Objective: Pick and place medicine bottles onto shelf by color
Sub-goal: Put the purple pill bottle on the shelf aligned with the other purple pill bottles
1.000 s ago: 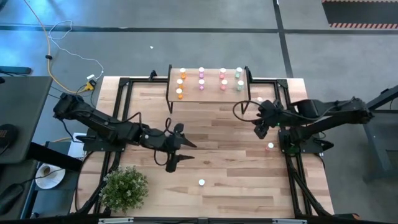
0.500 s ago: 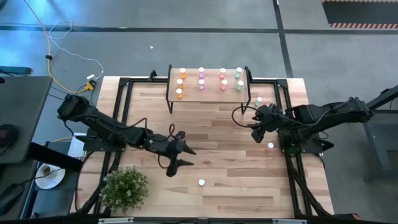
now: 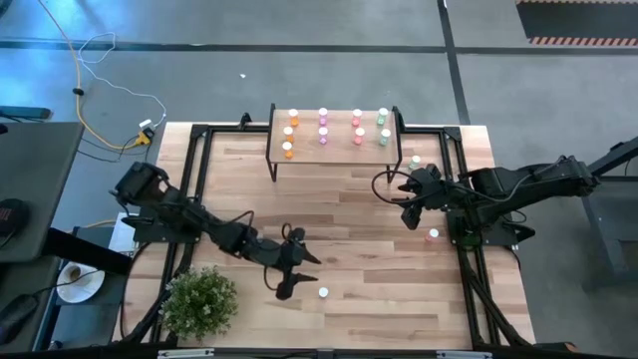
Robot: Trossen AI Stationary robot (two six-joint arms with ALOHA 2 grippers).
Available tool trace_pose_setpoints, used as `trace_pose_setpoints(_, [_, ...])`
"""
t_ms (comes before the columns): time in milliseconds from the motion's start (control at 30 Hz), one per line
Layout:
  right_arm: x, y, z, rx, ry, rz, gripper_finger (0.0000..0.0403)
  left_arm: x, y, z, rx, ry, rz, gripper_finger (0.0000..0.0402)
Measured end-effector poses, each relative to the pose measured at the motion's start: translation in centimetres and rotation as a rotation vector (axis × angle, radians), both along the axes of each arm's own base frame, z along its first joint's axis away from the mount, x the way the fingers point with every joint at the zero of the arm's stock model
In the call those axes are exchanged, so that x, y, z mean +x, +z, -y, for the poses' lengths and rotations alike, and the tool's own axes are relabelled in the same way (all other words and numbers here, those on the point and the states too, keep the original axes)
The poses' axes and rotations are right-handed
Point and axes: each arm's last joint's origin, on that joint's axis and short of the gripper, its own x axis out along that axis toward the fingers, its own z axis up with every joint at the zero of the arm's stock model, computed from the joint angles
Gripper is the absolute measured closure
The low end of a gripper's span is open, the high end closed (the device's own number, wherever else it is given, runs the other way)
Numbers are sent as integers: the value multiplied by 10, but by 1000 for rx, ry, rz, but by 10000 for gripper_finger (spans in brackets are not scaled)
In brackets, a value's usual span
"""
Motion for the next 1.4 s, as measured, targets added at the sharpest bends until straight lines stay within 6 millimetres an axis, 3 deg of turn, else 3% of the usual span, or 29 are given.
trace_pose_setpoints(267, [0, 0, 0, 28, -26, 13, 213, 1, -26, 26, -6, 4, -10, 195])
trace_pose_setpoints(600, [4, 4, -2, 68, -5, 71, 213, 0, -42, 44, 2, 31, 14, 195])
trace_pose_setpoints(967, [6, 5, -2, 72, -4, 91, 213, 3, -60, 49, -17, 38, -22, 195])
trace_pose_setpoints(1400, [6, 6, -2, 78, 5, 92, 213, 29, -71, 55, 18, 67, -14, 195])
